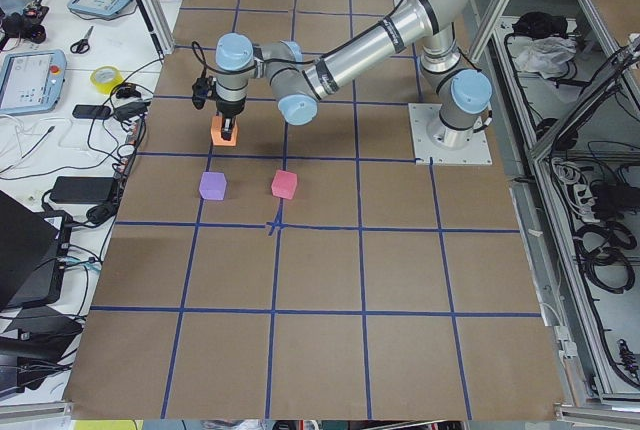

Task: Arrange blocks in a line
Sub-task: 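Carry the orange cube with the left gripper between the purple and pink cubes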

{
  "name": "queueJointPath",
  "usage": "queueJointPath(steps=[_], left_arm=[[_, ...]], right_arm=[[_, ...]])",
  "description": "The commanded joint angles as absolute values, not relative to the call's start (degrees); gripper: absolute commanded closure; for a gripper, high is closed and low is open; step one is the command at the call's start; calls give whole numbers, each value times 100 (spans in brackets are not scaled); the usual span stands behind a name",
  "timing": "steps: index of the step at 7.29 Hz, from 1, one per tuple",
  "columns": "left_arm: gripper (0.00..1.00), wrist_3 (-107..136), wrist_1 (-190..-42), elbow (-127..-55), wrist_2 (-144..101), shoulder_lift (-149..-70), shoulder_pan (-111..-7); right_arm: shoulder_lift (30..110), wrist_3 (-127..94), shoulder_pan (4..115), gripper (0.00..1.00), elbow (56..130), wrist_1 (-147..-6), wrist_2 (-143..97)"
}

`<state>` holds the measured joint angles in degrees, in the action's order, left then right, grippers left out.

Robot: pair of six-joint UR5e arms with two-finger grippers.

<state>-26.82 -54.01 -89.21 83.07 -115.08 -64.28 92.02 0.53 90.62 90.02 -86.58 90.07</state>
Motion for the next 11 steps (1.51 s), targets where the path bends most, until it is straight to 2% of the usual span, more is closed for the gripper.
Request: queueJointPath(steps=[1, 3, 11], left_arm=[[85, -3748, -5624, -8964, 8244, -11435, -5672], [85, -4280, -5634, -9052, 8227, -11653, -5379], [86, -3833, -5212, -9105, 7980, -12471, -5440]], right_arm=[[9202, 53, 9062, 0, 9009, -8649, 9026], [9202, 53, 9062, 0, 9000, -8657, 9026], [9185, 53, 9053, 0, 9009, -8666, 9018]])
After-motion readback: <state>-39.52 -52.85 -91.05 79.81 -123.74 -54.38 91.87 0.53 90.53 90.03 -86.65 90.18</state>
